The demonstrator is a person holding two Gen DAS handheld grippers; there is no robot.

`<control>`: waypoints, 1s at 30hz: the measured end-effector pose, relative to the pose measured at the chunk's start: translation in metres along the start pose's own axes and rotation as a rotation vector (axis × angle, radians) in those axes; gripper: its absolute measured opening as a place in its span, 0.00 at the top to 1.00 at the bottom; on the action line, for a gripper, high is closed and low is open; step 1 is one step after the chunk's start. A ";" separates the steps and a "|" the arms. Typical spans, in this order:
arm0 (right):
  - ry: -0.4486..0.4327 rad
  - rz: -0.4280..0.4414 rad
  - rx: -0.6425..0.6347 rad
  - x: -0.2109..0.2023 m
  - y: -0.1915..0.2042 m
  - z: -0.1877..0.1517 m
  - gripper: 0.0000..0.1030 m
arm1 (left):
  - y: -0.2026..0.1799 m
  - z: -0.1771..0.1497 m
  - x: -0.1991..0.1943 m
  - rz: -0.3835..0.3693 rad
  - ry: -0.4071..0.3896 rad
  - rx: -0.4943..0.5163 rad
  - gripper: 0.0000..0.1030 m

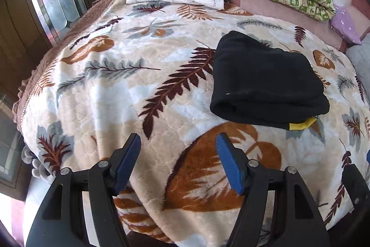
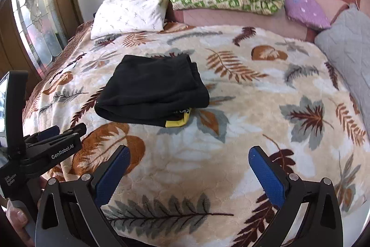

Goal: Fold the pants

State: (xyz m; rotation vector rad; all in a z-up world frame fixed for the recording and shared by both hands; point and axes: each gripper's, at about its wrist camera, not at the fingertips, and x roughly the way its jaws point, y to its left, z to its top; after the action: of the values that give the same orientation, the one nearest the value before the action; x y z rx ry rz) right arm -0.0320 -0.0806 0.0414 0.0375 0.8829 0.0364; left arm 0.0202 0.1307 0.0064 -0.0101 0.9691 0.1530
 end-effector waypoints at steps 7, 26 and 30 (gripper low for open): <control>-0.026 -0.019 -0.061 -0.010 0.007 -0.006 0.00 | -0.017 -0.011 -0.011 0.029 -0.037 0.047 0.34; 0.006 -0.078 0.068 -0.013 -0.061 -0.034 0.00 | -0.077 -0.032 -0.029 -0.096 -0.048 0.106 0.34; 0.015 -0.067 0.096 -0.010 -0.071 -0.036 0.00 | -0.085 -0.030 -0.031 -0.106 -0.054 0.117 0.34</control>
State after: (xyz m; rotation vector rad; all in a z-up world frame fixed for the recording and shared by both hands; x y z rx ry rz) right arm -0.0650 -0.1514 0.0230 0.0977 0.8999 -0.0681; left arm -0.0107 0.0404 0.0097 0.0494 0.9200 -0.0013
